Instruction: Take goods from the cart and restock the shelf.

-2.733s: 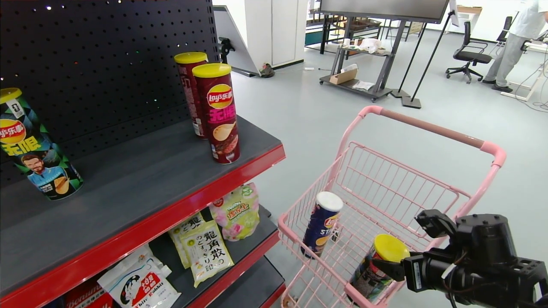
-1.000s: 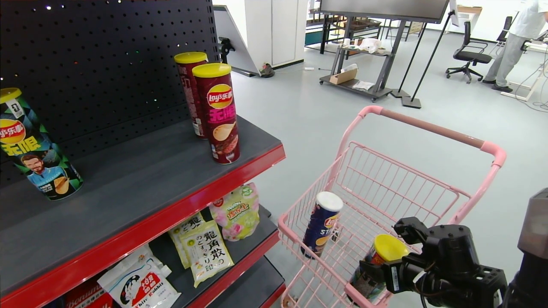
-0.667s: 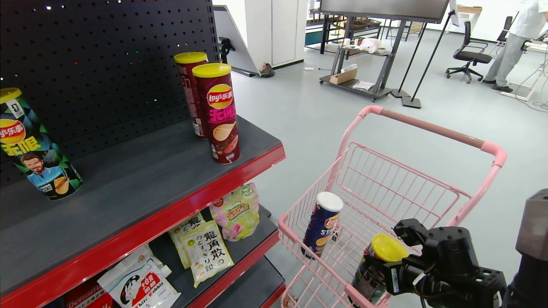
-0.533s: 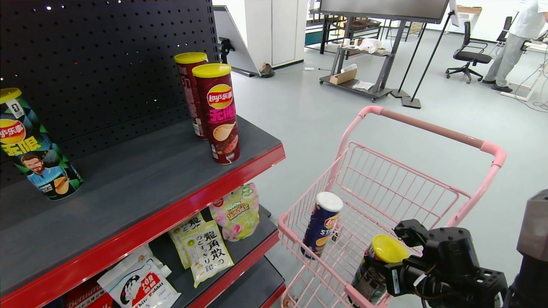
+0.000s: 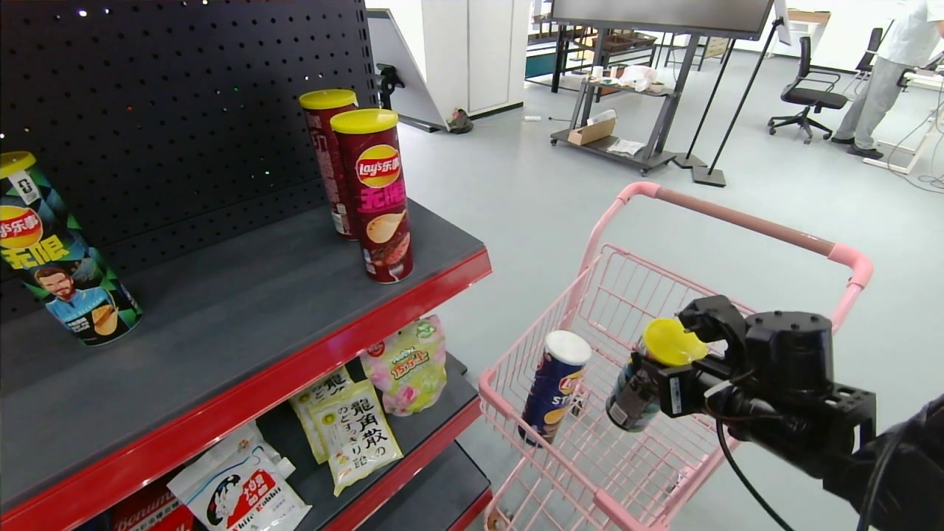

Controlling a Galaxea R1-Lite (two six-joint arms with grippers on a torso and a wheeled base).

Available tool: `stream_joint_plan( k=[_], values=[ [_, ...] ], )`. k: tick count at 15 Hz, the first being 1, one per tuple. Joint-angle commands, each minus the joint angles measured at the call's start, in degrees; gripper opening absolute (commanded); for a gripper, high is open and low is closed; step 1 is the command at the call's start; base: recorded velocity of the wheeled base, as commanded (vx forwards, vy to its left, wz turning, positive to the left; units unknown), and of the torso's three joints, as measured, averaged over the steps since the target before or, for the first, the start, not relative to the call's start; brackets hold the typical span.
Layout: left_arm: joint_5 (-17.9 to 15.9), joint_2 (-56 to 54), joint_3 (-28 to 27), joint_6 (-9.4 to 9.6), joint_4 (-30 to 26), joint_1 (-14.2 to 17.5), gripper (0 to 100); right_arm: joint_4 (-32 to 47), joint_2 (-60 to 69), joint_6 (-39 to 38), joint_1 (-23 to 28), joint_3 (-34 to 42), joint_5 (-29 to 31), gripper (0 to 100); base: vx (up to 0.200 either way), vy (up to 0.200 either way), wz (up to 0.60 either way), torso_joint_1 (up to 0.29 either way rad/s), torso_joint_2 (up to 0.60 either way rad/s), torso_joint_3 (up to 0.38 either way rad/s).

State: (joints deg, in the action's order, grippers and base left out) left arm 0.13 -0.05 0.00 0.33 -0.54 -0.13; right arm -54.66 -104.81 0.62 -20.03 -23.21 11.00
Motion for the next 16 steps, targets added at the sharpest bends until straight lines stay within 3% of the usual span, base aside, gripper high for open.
stream_joint_plan(
  k=[1, 5, 8, 12, 16],
  values=[
    [0.0, 0.0, 0.0, 0.02, 0.0, 0.0, 100, 14.5, 11.5, 1.8, 2.5, -10.6, 0.7, 0, 0.000, 0.000, 0.00, 0.000, 0.00, 0.000],
    [0.0, 0.0, 0.0, 0.02, 0.0, 0.0, 100, 48.7, 28.6, 1.0, -0.2, -27.7, 2.3, 0, 0.000, 0.000, 0.00, 0.000, 0.00, 0.000],
    [0.0, 0.0, 0.0, 0.02, 0.0, 0.0, 100, 70.7, 42.7, -0.1, -1.4, -31.5, 2.5, 0, 0.000, 0.000, 0.00, 0.000, 0.00, 0.000],
    [-0.4, 0.0, -0.1, 0.20, 0.0, 0.0, 100, 73.5, 58.1, 0.3, -0.7, -18.6, 4.4, 0, 0.000, 0.000, 0.00, 0.000, 0.00, 0.000],
    [-0.7, 0.0, -0.1, 0.20, 0.0, 0.0, 100, 73.1, 60.3, 5.8, 5.1, -16.4, 6.0, 0, 0.000, 0.000, 0.00, 0.000, 0.00, 0.000]
  ],
)
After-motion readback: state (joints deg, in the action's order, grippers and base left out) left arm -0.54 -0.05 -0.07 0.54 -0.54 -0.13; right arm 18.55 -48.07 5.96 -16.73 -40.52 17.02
